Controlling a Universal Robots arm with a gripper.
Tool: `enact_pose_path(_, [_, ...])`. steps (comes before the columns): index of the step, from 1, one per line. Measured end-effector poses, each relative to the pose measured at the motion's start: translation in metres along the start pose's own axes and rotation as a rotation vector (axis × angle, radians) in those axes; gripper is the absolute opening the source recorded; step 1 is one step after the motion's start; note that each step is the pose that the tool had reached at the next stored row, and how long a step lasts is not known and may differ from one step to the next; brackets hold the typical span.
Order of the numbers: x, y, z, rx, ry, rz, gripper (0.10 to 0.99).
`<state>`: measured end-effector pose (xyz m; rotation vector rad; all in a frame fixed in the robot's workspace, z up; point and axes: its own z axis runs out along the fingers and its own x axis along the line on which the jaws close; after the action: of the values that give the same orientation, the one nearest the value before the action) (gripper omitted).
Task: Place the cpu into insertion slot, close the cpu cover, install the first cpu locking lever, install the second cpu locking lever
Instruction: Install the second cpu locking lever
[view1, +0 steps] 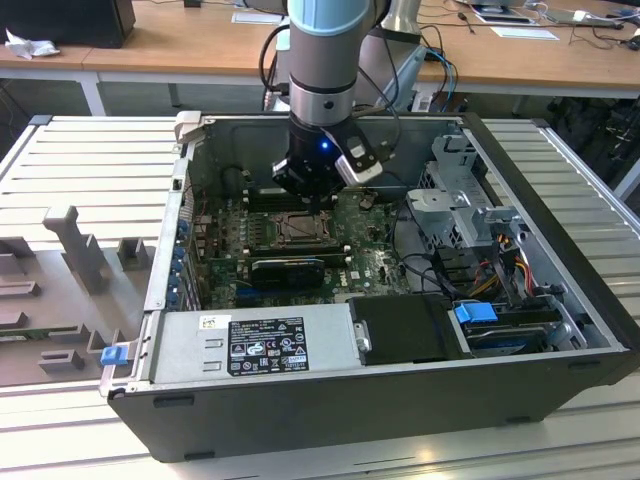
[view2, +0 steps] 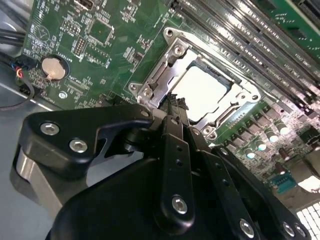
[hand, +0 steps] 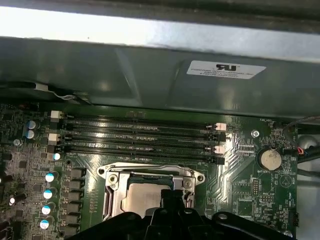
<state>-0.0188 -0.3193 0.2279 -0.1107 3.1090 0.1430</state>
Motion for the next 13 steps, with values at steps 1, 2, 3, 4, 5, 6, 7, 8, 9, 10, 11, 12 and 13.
enact_pose_path(1, [-0.0001, 0.0002, -0.0025, 0.0, -0.0001, 0.0, 0.106])
enact_pose_path(2, [-0.0002, 0.0005, -0.0054, 0.0, 0.0004, 0.0, 0.106])
enact_pose_path(3, [-0.0003, 0.0007, -0.0082, 0.0, 0.0013, 0.0, 0.106])
enact_pose_path(4, [-0.0004, 0.0009, -0.0107, 0.0, 0.0022, 0.0, 0.106])
enact_pose_path(5, [-0.0005, 0.001, -0.0123, 0.0, 0.003, 0.0, 0.106])
enact_pose_path(6, [-0.0004, 0.0007, -0.0124, -0.001, 0.0029, 0.0, 0.106])
enact_pose_path(7, [-0.0004, 0.0001, -0.0125, 0.0, 0.0031, 0.0, 0.106])
enact_pose_path(8, [-0.0003, -0.0012, -0.0127, 0.0, 0.003, 0.0, 0.106])
enact_pose_path(9, [-0.0002, -0.0027, -0.0128, 0.0, 0.0031, 0.0, 0.106])
enact_pose_path(10, [0.0, -0.0051, -0.013, 0.0, 0.0031, 0.0, 0.106])
enact_pose_path(11, [0.0002, -0.0077, -0.0132, 0.0, 0.0031, 0.0, 0.106])
enact_pose_path(12, [0.0005, -0.0128, -0.0135, 0.0, 0.0031, 0.0, 0.106])
enact_pose_path(13, [0.0008, -0.0161, -0.0138, 0.0, 0.0031, 0.0, 0.106])
